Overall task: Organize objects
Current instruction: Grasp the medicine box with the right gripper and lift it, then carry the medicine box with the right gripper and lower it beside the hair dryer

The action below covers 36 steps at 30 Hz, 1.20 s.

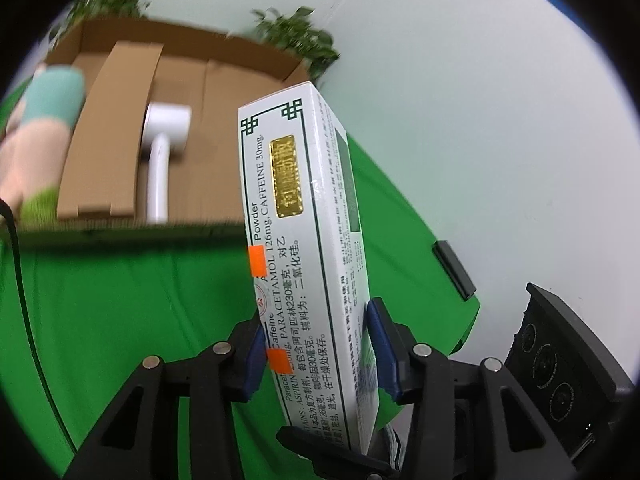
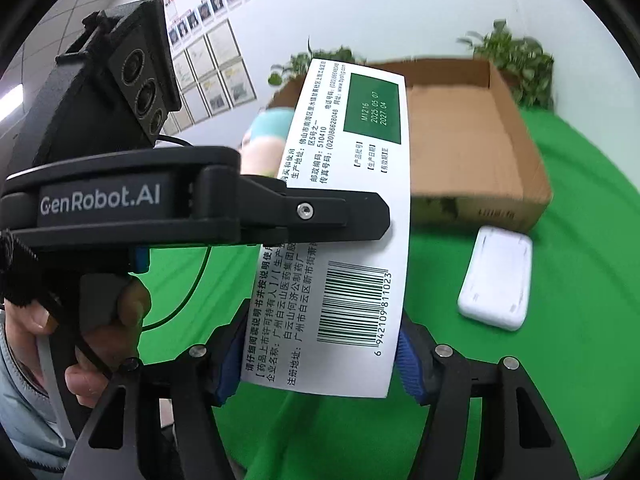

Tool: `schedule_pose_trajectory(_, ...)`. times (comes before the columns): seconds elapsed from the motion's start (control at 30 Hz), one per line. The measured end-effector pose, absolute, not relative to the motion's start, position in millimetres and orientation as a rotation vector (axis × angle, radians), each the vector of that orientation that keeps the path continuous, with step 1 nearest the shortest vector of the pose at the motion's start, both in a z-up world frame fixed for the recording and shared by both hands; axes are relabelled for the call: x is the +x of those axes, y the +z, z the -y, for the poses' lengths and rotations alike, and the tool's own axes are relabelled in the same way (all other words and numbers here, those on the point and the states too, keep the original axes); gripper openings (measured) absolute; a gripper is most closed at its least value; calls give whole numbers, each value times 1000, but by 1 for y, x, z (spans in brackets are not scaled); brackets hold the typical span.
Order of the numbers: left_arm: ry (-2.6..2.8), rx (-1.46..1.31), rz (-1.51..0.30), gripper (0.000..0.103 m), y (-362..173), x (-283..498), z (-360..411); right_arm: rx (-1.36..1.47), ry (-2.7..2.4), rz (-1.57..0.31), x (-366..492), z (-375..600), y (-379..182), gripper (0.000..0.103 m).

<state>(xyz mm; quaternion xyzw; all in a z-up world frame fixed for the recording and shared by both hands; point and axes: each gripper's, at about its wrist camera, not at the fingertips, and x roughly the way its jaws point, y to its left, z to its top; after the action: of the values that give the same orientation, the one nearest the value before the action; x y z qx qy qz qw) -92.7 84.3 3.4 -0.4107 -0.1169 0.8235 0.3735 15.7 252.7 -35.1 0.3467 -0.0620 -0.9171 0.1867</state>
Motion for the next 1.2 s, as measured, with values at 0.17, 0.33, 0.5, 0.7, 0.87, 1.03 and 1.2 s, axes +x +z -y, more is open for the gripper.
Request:
schedule_pose_trajectory(0.17,2144,-943,260,44,43,-101,-86,864,-2633,157,-3,-248,0,60)
schedule_pose_trajectory(0.33,2192,-794,199,44,98,-116,-90,723,-2673,142,-27,-249,52,60)
schedule_pose_trajectory(0.5,2218,-702,153,44,140,-133,-94,606,-2711,103,-48,-252,97,60)
schedule_pose_trajectory(0.7,2216,-652,114,44,165,-151,-102,545,-2741,83,-62,-255,130,60)
schedule_pose_trajectory(0.87,2215,-666,118,44,168,-169,-102,570,-2732,107,-75,-256,136,60)
schedule_pose_trajectory(1.03,2224,-672,126,44,166,-185,-104,605,-2717,114,-104,-251,140,60)
schedule_pose_trajectory(1.2,2210,-699,139,44,158,-210,-104,647,-2706,116,-134,-249,137,60)
